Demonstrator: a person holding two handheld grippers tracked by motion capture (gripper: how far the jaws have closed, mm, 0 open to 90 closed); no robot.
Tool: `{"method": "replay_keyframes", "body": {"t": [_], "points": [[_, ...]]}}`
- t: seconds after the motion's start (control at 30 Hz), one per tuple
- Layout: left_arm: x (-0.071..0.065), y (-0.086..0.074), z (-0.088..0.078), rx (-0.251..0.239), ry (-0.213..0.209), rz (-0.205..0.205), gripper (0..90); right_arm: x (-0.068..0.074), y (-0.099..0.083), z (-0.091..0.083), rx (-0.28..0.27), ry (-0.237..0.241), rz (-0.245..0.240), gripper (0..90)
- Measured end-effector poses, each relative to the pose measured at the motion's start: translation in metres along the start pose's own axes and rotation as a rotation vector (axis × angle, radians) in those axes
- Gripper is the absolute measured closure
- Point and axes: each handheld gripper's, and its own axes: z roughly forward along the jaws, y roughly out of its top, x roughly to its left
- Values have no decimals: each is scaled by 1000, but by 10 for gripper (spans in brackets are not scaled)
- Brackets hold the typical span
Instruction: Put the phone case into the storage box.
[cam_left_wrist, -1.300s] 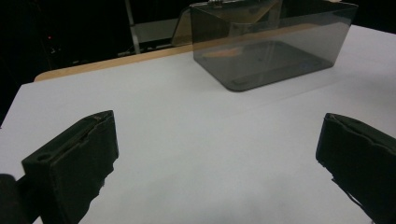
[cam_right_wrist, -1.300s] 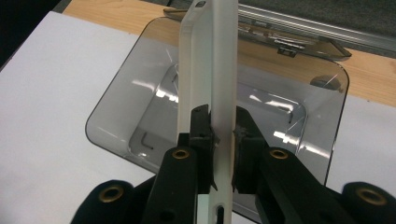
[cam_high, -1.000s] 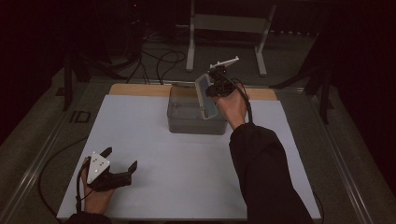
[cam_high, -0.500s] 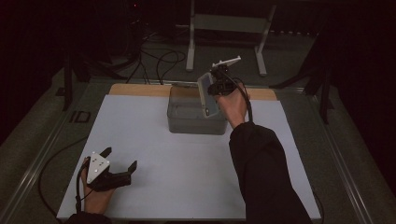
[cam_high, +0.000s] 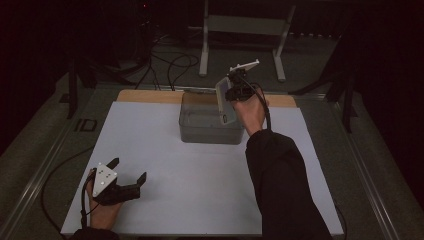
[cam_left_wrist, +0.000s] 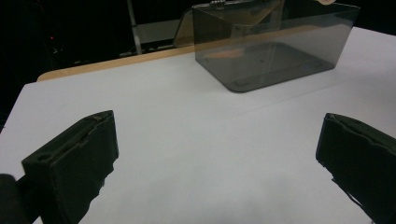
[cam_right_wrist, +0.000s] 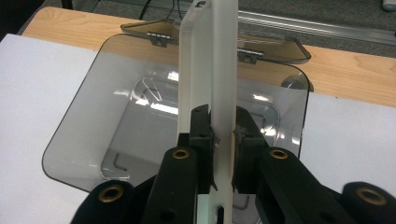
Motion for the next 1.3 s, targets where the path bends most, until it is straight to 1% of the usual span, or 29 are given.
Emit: {"method": "replay_keyframes", "body": {"t": [0.13, 0.53, 0.63, 0.83, 1.3], "points": [[0, 0, 0, -2, 1, -1, 1, -2, 1, 0, 0, -9, 7, 818], [0, 0, -1, -4, 2, -1, 1, -4, 1, 5, 6, -44, 4, 817], [0, 0, -1, -5, 3, -1, 1, -3, 1, 6, 6, -64, -9, 818], [0, 0, -1, -6, 3, -2, 1, -4, 1, 8, 8, -68, -2, 818], [0, 0, -1, -9, 3, -8, 1, -10, 1, 15, 21, -98, 12, 817]]}}
